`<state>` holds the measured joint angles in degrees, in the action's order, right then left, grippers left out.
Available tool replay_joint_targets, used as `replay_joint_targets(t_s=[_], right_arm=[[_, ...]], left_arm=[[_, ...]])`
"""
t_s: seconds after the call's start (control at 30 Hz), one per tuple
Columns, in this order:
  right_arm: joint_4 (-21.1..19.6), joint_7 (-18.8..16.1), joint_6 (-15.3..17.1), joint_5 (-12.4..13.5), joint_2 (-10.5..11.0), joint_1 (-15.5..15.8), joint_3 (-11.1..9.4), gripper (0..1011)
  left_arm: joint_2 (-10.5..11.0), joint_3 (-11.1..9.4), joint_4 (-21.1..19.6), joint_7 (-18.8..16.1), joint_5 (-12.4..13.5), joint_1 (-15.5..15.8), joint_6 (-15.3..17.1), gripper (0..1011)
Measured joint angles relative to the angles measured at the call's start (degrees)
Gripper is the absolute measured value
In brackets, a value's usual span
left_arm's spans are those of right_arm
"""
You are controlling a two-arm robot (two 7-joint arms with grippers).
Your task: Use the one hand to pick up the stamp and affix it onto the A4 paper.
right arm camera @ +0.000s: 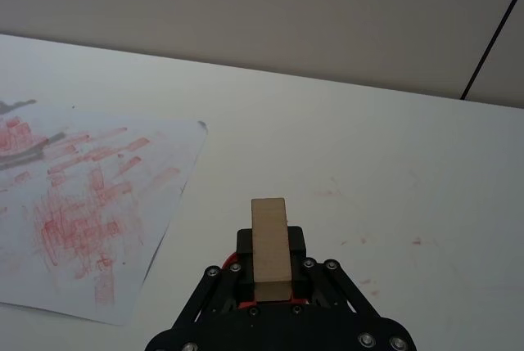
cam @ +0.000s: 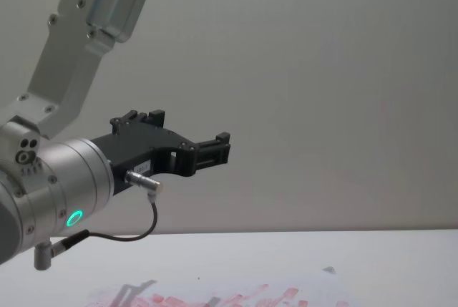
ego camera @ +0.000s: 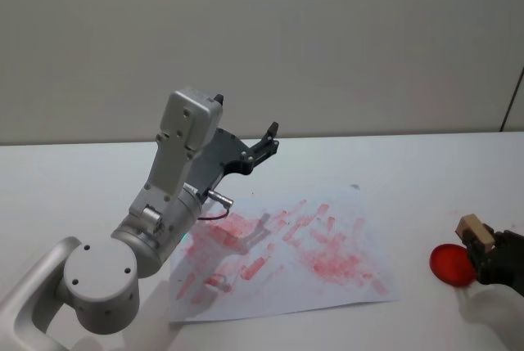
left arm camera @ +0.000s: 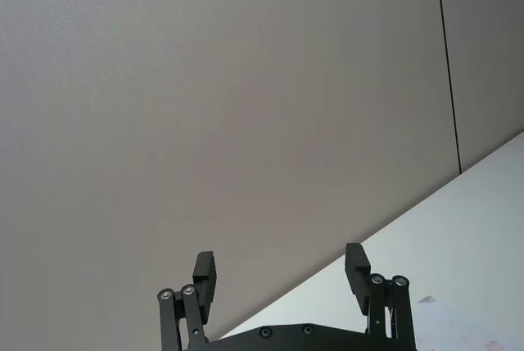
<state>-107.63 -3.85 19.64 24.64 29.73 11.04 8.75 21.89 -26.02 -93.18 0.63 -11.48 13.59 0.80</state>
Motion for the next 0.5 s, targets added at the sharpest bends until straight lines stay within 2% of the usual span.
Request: replay_joint_targets(t_s=[0.5], right_arm=[[3.73,-4.0,3.62,-2.45,-1.11,-3.67,1.1,217]], left_arm=[[0.0,0.0,0.0,0.0,0.0,0.0,0.0,1001]])
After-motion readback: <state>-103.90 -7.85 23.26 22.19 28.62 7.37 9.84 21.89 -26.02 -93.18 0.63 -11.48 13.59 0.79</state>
